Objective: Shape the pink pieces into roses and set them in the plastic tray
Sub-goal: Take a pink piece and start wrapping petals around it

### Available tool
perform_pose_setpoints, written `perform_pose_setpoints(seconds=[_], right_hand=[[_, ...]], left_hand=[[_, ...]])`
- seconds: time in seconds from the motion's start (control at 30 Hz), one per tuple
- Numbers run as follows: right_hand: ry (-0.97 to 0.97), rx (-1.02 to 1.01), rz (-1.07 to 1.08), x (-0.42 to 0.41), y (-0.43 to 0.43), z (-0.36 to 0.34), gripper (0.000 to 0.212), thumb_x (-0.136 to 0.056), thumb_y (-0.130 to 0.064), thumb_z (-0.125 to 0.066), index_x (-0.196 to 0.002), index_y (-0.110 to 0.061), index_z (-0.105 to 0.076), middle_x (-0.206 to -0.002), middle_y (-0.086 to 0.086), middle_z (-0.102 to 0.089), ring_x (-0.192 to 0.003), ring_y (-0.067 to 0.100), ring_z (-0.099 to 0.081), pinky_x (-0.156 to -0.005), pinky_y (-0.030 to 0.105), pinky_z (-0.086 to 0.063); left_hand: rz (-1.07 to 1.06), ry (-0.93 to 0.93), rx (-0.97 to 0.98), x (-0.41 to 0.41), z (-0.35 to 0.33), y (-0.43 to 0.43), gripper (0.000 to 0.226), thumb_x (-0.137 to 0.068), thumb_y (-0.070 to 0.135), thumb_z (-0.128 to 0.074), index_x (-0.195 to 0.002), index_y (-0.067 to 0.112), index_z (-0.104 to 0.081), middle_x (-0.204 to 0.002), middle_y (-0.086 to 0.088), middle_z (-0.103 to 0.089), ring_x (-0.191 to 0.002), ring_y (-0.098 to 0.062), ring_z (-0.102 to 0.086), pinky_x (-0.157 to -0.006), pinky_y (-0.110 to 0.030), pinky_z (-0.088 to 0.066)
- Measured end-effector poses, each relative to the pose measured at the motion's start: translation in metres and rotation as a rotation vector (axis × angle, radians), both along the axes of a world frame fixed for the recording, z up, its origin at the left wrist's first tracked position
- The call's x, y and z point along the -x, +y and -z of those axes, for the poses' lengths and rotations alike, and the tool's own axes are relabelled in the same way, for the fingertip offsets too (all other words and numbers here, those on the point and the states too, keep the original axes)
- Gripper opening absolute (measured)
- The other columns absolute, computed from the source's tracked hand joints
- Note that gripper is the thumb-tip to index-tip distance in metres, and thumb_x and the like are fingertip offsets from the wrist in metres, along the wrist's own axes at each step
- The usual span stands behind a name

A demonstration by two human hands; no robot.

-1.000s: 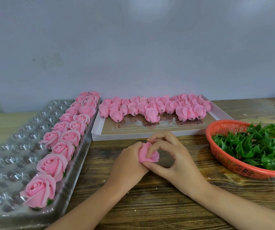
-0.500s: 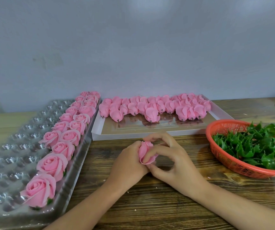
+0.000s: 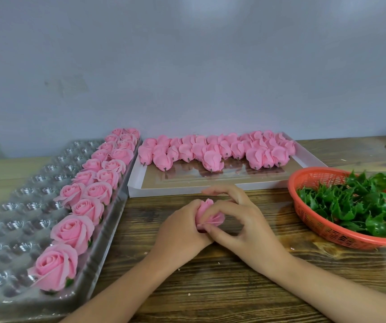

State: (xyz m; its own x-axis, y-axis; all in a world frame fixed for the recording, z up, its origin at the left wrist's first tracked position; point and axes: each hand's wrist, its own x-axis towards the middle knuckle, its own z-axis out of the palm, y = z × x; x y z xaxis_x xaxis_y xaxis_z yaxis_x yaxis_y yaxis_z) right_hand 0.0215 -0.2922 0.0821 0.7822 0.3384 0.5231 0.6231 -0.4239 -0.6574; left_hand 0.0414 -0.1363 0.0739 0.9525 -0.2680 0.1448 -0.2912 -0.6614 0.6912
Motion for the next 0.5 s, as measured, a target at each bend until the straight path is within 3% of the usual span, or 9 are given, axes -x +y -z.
perform_pose_setpoints(seconds=[0.1,0.2,0.33,0.5], right_hand=[[0.023,-0.031,0.024,-0.0013,-0.0005,0.001,0.012,-0.084,-0.017,-0.073,-0.087,-0.028,-0.069,-0.122,-0.018,-0.053,-0.129,0.005,-0.046,-0.102,0.011,-0.031],[0.0,-0.045,0.053,-0.0028,-0.0015,0.0037,0.022,-0.086,-0.017,-0.071,-0.1,-0.03,-0.061,-0.121,-0.018,-0.055,-0.123,0.003,-0.05,-0.098,0.01,-0.034],[0.077,-0.124,0.079,-0.0026,-0.002,0.0053,0.036,-0.087,-0.042,-0.064,-0.118,-0.026,-0.055,-0.116,-0.015,-0.06,-0.117,0.007,-0.054,-0.092,0.012,-0.039],[0.107,-0.083,0.063,-0.0035,-0.0005,0.0027,0.048,-0.079,-0.052,-0.072,-0.117,-0.026,-0.059,-0.111,-0.017,-0.061,-0.106,0.007,-0.057,-0.082,0.009,-0.038]], left_hand=[[0.024,-0.04,-0.054,0.0017,-0.0001,-0.0009,0.026,-0.079,0.048,-0.065,-0.1,0.036,-0.057,-0.089,0.018,-0.065,-0.084,0.003,-0.06,-0.077,-0.033,-0.053],[0.044,-0.056,-0.081,0.0018,0.0003,-0.0023,0.025,-0.082,0.05,-0.061,-0.105,0.039,-0.058,-0.092,0.02,-0.065,-0.086,0.005,-0.059,-0.079,-0.031,-0.053],[0.002,-0.036,0.03,0.0025,0.0011,-0.0012,0.019,-0.083,0.05,-0.056,-0.093,0.035,-0.058,-0.087,0.016,-0.065,-0.081,0.003,-0.059,-0.077,-0.033,-0.053],[-0.037,-0.018,0.16,0.0014,0.0006,0.0007,0.032,-0.082,0.042,-0.066,-0.11,0.028,-0.058,-0.098,0.013,-0.066,-0.09,-0.004,-0.062,-0.081,-0.041,-0.054]])
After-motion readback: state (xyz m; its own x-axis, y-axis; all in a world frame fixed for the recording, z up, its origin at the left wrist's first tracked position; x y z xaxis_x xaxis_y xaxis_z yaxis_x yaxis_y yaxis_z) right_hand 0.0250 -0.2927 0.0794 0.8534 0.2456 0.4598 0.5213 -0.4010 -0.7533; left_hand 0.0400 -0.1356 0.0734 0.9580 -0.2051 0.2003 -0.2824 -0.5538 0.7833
